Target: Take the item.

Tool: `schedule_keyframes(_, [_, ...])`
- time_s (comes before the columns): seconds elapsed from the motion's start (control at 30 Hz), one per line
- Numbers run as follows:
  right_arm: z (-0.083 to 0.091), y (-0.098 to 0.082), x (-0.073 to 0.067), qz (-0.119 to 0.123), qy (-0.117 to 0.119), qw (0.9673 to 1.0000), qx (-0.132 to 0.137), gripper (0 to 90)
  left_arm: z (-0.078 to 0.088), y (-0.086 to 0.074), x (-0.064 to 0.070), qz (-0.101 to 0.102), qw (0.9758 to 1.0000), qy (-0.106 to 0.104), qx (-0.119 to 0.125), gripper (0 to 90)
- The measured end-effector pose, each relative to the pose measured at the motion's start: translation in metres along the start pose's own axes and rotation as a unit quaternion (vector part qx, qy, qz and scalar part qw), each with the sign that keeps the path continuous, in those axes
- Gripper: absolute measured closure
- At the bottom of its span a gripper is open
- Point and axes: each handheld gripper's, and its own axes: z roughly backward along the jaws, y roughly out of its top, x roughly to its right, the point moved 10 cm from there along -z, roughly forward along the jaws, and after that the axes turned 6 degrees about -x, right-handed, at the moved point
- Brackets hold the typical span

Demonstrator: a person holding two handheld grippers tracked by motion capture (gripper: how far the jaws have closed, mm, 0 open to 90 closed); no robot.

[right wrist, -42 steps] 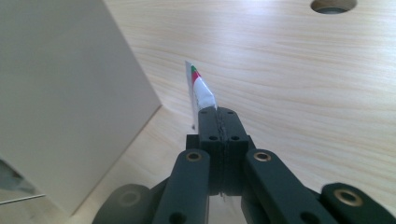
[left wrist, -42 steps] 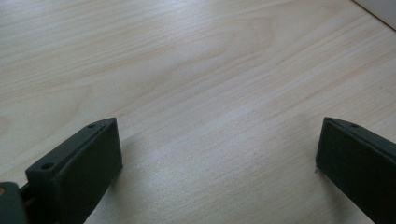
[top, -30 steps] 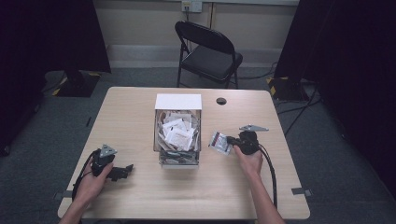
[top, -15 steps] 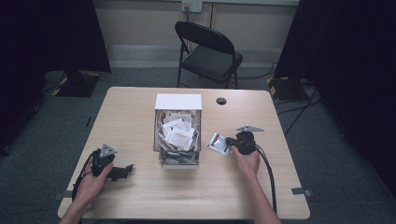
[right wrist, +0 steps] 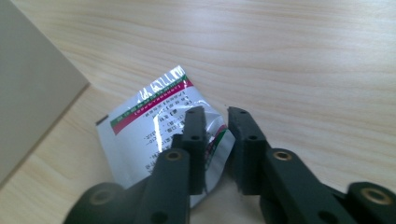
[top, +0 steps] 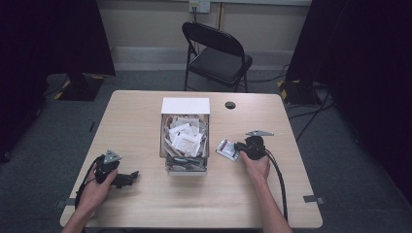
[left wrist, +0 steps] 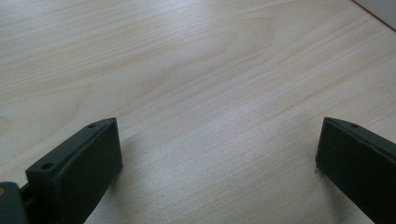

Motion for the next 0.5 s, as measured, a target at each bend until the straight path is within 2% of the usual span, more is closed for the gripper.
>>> schedule_keyframes(0.03, [0.0008, 0.0005, 0.0002, -0.006, 0.001, 1.0000, 0.002, 74.7, 0.0000, 0.0000, 0.0000, 0.000, 1.0000, 0.000, 0.000, 0.0])
schedule_keyframes(0.17, [0.0028, -0.0003, 0.0039, 0.000, -0.009, 1.0000, -0.002, 68.8, 0.0001, -0.0002, -0.0002, -0.002, 1.0000, 0.000, -0.001, 0.0])
schedule_keyframes(0.27, [0.0036, -0.0006, 0.0045, -0.001, -0.009, 1.0000, -0.002, 64.0, 0.0002, -0.0003, -0.0002, -0.002, 1.0000, 0.000, -0.001, 0.0])
schedule_keyframes(0.37, [0.0034, -0.0003, 0.0039, -0.001, -0.009, 1.0000, -0.002, 56.3, 0.0002, -0.0003, -0.0002, -0.002, 1.0000, 0.000, -0.001, 0.0])
schedule_keyframes(0.5, [0.0031, 0.0009, 0.0060, -0.006, -0.020, 0.9998, 0.003, 42.0, 0.0002, -0.0003, -0.0003, -0.002, 1.0000, 0.000, -0.001, 0.0])
